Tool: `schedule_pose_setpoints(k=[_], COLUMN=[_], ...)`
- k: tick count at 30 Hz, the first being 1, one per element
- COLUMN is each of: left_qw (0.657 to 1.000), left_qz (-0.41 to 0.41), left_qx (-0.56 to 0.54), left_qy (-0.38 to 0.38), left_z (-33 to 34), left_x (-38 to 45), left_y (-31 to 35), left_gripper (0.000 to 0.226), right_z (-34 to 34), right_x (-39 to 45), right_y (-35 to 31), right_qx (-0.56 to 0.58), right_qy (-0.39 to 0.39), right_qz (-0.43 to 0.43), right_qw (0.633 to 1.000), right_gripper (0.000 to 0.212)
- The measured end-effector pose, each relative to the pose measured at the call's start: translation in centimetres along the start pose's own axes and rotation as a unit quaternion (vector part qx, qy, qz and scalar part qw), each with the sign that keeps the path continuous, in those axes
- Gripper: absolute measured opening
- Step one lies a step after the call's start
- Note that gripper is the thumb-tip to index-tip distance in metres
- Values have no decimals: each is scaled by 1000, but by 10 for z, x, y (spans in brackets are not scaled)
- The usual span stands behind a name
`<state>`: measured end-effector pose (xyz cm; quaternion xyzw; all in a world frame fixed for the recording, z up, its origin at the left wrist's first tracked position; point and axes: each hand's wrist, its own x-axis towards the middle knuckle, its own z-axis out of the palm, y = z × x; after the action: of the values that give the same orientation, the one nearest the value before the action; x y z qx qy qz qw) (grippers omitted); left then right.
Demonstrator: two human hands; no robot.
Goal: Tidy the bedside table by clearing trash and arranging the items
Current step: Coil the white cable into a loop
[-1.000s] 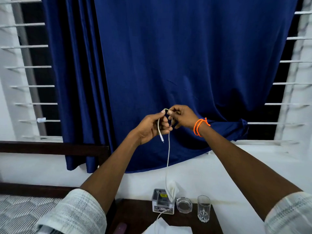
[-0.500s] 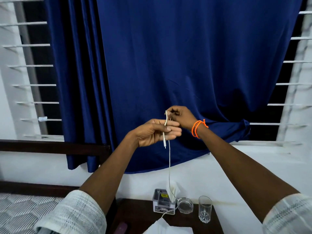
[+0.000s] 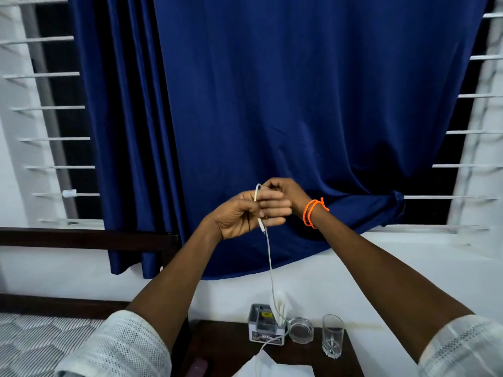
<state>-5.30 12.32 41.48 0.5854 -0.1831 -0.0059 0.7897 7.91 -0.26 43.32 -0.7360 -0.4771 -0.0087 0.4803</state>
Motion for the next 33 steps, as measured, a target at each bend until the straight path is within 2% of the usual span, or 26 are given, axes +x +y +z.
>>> schedule_pose_setpoints(k=[2,5,6,9,12,16,21,25,27,31,33], left_qw=[999,995,992,983,974,961,925,884,862,850,828], left_qz=[35,89,107,145,156,134,87,-2,-55,-105,-115], left_qx=[-15,-30,-34,-34,1,113,281,423,476,495,533], left_qy=[13,41,52,109,167,215,240,198,164,145,130], left_z=[-1,-4,-6,-13,-18,-23,-35,-44,-49,-56,-59], left_x=[1,6,7,13,14,12,7,1,-2,-4,-1], left_y=[0,2,3,4,7,12,23,28,26,16,14], left_gripper=[73,80,81,84,86,96,102,104,102,96,93], right_z=[2,8,10,17,22,24,19,12,4,-12,-17], right_x=[1,3,2,-6,-10,-10,-13,-10,-5,10,16], right_y=[-2,0,0,0,-7,-11,-11,-17,-23,-41,-48], right_qx=[-18,-9,-13,52,116,109,58,-56,-124,-232,-284], right_qy=[-14,-16,-13,-40,-98,-141,-172,-209,-213,-225,-228], right_qz=[22,51,49,69,88,110,116,95,67,14,-12], right_qw=[1000,999,999,995,984,978,977,972,967,946,931], right_gripper=[21,18,24,20,17,23,10,18,16,10,10])
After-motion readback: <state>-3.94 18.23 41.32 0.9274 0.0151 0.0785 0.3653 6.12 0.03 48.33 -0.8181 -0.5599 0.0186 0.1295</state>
